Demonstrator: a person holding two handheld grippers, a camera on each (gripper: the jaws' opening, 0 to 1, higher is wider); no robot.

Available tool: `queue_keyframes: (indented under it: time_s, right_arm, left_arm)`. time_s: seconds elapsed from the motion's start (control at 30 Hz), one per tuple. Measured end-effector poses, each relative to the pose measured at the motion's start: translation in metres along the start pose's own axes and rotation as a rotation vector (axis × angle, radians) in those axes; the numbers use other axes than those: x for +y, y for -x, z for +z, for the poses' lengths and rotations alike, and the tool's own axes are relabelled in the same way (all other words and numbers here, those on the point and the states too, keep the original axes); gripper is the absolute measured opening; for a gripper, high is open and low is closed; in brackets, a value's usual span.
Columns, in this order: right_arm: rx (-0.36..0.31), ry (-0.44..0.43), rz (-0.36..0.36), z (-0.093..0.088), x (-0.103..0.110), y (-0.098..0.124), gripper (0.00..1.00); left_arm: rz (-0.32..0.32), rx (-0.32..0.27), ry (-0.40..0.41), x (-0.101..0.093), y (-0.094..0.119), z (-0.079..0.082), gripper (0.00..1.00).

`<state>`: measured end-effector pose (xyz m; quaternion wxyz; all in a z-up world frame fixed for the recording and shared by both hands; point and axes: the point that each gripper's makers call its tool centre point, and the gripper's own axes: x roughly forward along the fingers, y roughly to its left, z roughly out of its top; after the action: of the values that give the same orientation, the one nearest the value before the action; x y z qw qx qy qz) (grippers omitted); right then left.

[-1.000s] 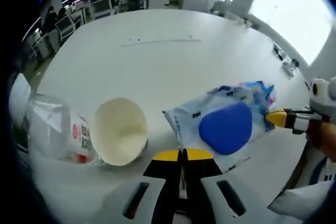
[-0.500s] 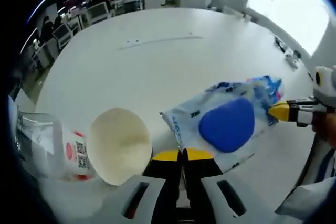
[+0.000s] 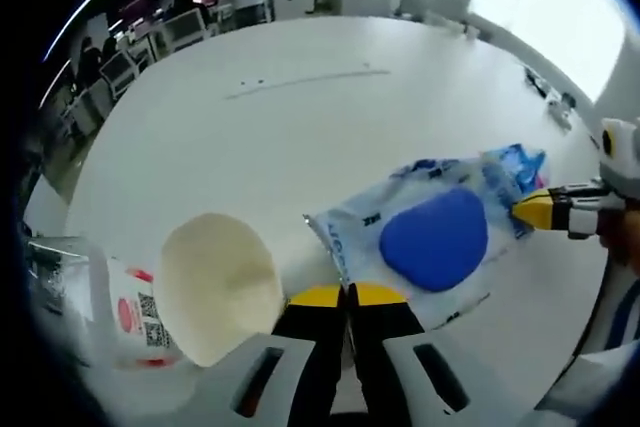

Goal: Arrange the tabletop items into an orderly group along one side of the table until the central work area is clear of visible clutter.

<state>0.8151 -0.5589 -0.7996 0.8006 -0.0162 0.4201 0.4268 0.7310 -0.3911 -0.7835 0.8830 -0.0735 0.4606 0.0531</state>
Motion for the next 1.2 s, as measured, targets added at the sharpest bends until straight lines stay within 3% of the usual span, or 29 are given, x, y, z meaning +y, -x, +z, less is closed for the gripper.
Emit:
queue_keyframes:
  time_s: [0.43, 0.73, 1.2]
  right_arm:
    - [0.002, 0.001, -0.024, 0.001, -0.002, -0.005, 0.0]
    - [0.011, 0.022, -0.031, -0.002, 0.0, -0.003, 0.01]
    - [0.002, 0.057, -0.04, -0.003, 0.0, -0.009, 0.06]
  left_arm:
    - [0.038, -0.002, -0.038, 0.004, -0.01, -0.005, 0.0]
    - [0.09, -0.024, -0.082, 0.009, -0.01, 0.0, 0.01]
    - [0.111, -0.04, -0.099, 0.007, -0.005, -0.002, 0.04]
